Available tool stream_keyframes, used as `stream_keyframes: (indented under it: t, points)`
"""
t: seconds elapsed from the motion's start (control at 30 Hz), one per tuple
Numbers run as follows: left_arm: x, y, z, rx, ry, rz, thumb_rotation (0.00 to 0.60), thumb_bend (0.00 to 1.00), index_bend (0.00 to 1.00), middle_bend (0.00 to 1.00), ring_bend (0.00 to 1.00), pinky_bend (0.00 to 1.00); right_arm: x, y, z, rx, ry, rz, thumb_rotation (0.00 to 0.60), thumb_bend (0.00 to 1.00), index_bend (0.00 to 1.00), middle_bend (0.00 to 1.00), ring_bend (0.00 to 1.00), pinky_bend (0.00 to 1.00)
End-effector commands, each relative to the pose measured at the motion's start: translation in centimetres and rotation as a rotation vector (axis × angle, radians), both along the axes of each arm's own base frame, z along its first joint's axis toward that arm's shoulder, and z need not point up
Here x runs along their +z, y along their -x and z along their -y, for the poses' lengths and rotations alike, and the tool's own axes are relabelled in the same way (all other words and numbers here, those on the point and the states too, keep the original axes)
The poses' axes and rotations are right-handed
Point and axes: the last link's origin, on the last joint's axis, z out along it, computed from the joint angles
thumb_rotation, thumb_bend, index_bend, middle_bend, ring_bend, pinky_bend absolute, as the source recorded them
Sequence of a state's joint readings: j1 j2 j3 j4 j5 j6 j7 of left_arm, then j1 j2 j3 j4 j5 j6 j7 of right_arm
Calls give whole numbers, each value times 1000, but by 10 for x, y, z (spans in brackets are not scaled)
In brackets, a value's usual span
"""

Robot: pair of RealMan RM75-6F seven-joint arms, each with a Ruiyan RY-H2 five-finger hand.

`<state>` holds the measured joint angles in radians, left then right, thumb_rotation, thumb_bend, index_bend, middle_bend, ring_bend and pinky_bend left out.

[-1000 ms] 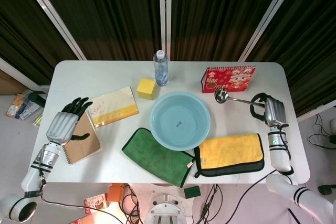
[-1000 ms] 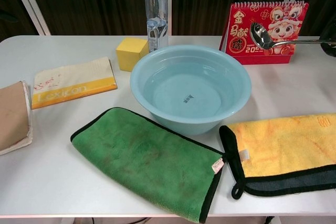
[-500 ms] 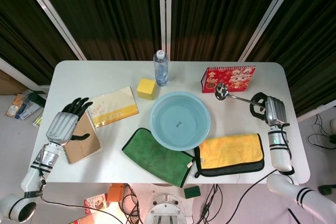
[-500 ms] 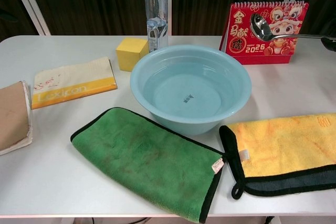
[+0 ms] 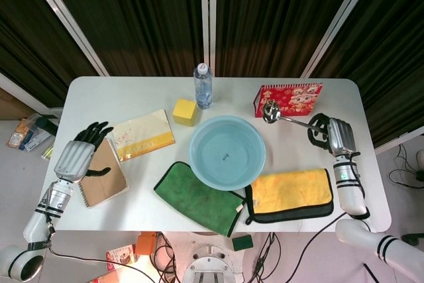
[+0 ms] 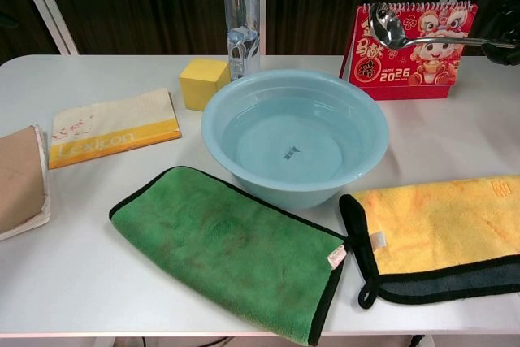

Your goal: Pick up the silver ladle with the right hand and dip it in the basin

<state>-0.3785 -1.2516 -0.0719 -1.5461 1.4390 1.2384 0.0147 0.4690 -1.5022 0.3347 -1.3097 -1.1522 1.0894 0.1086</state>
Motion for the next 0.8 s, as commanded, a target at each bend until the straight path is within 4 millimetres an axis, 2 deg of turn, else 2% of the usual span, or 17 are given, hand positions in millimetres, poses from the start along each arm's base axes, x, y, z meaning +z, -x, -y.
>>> stream_keyframes:
  t: [0.03, 0.2, 0.33, 0.67, 0.8]
  points:
    - [4, 1, 0, 3, -11, 5, 600, 99, 120, 52, 35, 195, -2, -19, 3, 62, -28, -41, 600, 585, 835, 718, 762, 870]
    - [9, 4, 0, 12, -24, 12, 600, 99, 120, 52, 35, 195, -9, -53, 5, 192, -66, -161, 600, 587, 850, 730, 769, 871]
    - [11, 7, 0, 18, -26, 15, 600, 99, 120, 49, 35, 195, -16, -72, 9, 249, -69, -217, 600, 585, 869, 750, 769, 870]
    - [17, 14, 0, 30, -40, 30, 600, 99, 120, 45, 35, 195, -39, -93, 9, 396, -66, -442, 600, 586, 876, 756, 769, 870]
    - [18, 16, 0, 34, -40, 35, 600, 100, 120, 45, 35, 195, -54, -96, 8, 422, -81, -465, 600, 587, 877, 756, 769, 870]
